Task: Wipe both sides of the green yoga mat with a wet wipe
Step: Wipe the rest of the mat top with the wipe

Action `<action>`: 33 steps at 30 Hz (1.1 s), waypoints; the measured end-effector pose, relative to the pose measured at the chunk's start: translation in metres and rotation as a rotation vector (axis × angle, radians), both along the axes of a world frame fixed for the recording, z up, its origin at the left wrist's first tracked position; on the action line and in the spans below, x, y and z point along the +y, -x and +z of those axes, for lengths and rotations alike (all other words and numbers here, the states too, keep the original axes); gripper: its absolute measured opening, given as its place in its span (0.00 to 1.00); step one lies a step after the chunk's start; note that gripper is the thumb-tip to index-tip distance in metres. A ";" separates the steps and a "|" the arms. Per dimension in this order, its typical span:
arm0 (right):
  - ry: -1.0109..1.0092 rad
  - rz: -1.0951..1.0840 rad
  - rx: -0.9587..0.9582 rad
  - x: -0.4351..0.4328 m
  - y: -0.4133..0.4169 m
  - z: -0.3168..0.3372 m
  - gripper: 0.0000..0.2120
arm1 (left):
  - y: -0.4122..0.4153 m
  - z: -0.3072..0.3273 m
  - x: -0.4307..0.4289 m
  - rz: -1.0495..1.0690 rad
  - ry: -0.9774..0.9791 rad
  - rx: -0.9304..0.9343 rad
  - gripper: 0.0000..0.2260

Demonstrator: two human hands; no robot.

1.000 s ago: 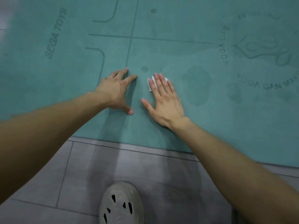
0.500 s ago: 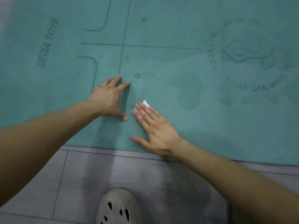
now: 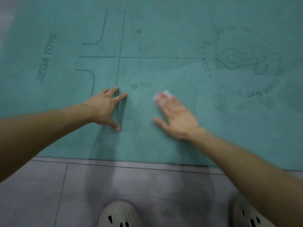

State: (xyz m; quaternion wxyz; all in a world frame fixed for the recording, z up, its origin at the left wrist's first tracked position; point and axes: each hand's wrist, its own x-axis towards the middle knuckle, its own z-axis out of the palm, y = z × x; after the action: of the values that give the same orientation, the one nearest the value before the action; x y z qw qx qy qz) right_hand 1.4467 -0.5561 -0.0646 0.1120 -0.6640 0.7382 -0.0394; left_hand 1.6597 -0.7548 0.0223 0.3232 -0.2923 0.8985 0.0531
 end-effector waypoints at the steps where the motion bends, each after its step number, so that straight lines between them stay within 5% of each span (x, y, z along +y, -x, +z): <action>1: -0.026 -0.209 0.025 -0.011 0.033 0.001 0.41 | 0.002 0.005 -0.006 -0.017 -0.019 -0.025 0.64; 3: -0.069 -0.532 0.035 -0.028 0.073 0.003 0.43 | 0.007 0.013 -0.014 -0.049 -0.028 -0.045 0.60; 5: -0.024 -0.541 -0.017 -0.042 0.045 0.002 0.44 | 0.018 0.019 -0.021 -0.062 0.023 -0.041 0.58; 9: 0.005 0.266 -0.091 -0.031 -0.075 0.000 0.41 | 0.042 0.024 -0.034 0.062 0.101 -0.037 0.67; 11: 0.043 0.332 -0.032 -0.039 -0.049 -0.002 0.38 | 0.048 0.011 -0.035 0.124 0.082 -0.038 0.71; 16: -0.059 -0.435 0.036 -0.080 0.109 -0.002 0.43 | 0.037 -0.014 -0.038 0.218 0.034 0.057 0.73; 18: -0.050 -0.545 0.023 -0.094 0.094 0.005 0.44 | 0.035 -0.012 -0.040 0.216 0.049 0.069 0.73; 22: -0.006 0.302 -0.051 -0.095 -0.032 0.000 0.39 | 0.034 -0.012 -0.039 0.218 0.048 0.054 0.73; 24: 0.011 0.472 -0.002 -0.101 -0.021 0.000 0.38 | 0.033 -0.015 -0.040 0.210 0.057 0.057 0.72; 30: 0.001 -0.426 0.039 -0.140 0.109 0.001 0.42 | 0.035 -0.017 -0.039 0.265 0.052 0.080 0.72; 33: 0.028 -0.071 -0.019 -0.146 0.027 0.003 0.40 | 0.035 -0.016 -0.037 0.298 0.054 0.094 0.72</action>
State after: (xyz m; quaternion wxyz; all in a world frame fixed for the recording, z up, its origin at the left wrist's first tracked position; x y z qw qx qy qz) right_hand 1.4201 -0.7019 -0.0618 0.1082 -0.6386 0.7595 -0.0601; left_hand 1.6245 -0.7917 0.0064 0.2612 -0.4283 0.8604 0.0898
